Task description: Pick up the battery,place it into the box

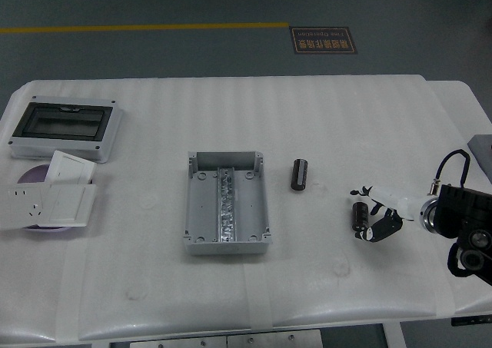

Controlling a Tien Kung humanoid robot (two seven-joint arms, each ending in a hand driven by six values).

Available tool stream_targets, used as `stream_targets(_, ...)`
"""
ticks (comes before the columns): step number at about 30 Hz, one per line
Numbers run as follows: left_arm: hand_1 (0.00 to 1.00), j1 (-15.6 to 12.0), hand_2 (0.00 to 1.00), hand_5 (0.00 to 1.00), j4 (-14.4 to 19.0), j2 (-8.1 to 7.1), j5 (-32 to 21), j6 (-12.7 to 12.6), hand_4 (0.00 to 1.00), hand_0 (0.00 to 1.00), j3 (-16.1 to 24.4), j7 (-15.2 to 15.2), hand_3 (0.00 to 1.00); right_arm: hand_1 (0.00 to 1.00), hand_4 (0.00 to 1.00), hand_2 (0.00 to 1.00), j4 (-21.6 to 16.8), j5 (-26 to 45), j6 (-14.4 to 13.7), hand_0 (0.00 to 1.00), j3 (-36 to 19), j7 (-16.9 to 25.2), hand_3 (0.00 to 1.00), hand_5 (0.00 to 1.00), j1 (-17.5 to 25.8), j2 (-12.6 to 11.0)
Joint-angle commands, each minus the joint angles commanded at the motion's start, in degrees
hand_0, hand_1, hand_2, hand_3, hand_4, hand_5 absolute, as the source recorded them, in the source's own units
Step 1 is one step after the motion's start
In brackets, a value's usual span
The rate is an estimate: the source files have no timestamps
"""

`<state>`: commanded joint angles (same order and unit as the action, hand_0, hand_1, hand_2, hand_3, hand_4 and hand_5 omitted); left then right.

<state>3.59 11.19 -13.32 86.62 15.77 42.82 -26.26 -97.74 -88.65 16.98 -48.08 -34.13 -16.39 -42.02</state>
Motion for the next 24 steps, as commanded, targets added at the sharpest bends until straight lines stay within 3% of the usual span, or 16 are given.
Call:
stream_targets(8,0.575,0.0,0.544,0.002,0.0,-0.01,-0.1,-0.1,0.354,0.640,-0.1,0.1,0.611,0.699,0.799,0.896,0.4,0.1,0.0,0.608,0.1,-0.1,0.998,0.224,0.1,0.1)
stream_targets(9,0.575,0.0,0.544,0.002,0.0,0.00,-0.2,-0.1,0.352,0.640,-0.2,0.1,0.611,0.679,0.785,0.808,0.5,0.1,0.0,0.588,0.1,-0.1,0.998,0.236,0.1,0.1)
stream_targets(14,0.575,0.0,0.544,0.002,0.1,-0.01,-0.5,-0.1,0.352,0.640,-0.6,0.2,0.611,0.679,0.785,0.808,1.6,0.1,-0.3,0.588,0.1,0.1,0.998,0.236,0.2,0.6)
stream_targets(15,0.574,0.0,0.544,0.002,0.1,-0.01,-0.6,-0.1,0.351,0.640,-0.7,0.2,0.610,0.650,0.731,0.649,1.9,0.1,-0.4,0.563,0.1,0.2,0.923,0.226,0.2,0.7)
stream_targets(20,0.574,0.0,0.544,0.002,0.1,0.05,-0.8,-0.2,0.351,0.640,-0.9,0.3,0.610,0.650,0.731,0.649,2.8,-0.2,-1.4,0.563,0.1,0.7,0.923,0.226,0.1,1.3)
stream_targets(21,0.574,0.0,0.544,0.002,0.1,0.06,-0.9,-0.2,0.350,0.640,-1.0,0.3,0.609,0.620,0.673,0.577,2.8,-0.2,-1.6,0.532,0.1,0.8,0.870,0.204,0.1,1.3)
stream_targets(24,0.574,0.0,0.544,0.002,0.1,0.07,-1.4,-0.3,0.350,0.640,-1.5,0.4,0.609,0.620,0.673,0.577,2.7,-0.3,-2.0,0.532,0.2,0.9,0.870,0.204,0.2,1.3)
